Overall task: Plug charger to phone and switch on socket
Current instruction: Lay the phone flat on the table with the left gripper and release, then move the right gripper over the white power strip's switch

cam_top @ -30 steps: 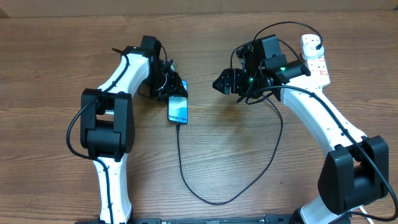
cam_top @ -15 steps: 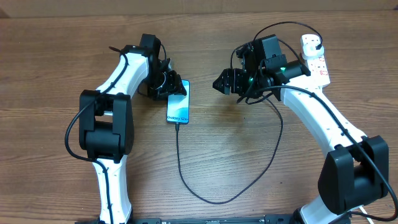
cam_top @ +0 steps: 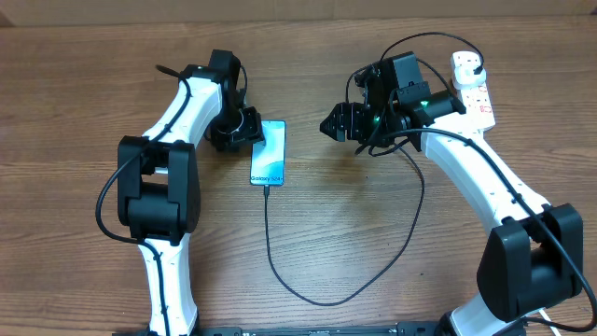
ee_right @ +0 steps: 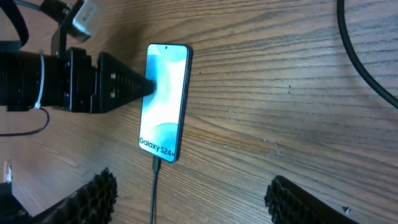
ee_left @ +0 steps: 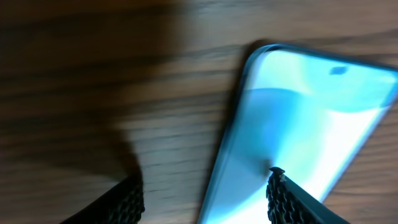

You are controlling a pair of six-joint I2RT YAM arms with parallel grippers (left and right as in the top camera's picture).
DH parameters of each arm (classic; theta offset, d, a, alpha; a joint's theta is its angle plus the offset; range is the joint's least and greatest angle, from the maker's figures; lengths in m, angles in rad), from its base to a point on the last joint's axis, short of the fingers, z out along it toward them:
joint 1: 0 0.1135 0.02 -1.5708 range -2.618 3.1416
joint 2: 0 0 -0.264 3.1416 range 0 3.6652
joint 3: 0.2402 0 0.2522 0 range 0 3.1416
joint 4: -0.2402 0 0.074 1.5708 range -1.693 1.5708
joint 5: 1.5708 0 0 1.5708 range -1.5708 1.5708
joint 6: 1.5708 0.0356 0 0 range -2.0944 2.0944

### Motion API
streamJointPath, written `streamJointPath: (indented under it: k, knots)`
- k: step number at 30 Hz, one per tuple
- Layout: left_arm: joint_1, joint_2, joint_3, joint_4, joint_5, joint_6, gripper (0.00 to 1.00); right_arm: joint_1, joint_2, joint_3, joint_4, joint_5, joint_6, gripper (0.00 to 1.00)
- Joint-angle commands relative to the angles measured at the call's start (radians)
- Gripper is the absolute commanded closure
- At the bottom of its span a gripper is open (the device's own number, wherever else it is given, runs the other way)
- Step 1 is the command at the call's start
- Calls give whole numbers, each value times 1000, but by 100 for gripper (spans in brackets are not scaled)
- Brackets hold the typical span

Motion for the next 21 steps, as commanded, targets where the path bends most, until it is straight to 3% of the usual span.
streamJointPath:
  k: [1, 10, 12, 15, 21]
  knots:
    - [2, -37, 98, -51, -101, -6, 42, -3, 7, 3, 5, 11, -8, 25]
    - [2, -300, 348, -217, -108, 47, 38, -70, -10, 13, -8, 10, -7, 24]
    - [2, -370, 357, -223, -109, 47, 32, -108, -24, 26, -23, 10, -8, 23]
    - [2, -457, 357, -228, -111, 47, 12, -173, -51, 41, -39, 10, -8, 23]
    - [2, -557, 357, -284, -113, 46, 9, -297, -99, 51, -76, 10, -27, 23]
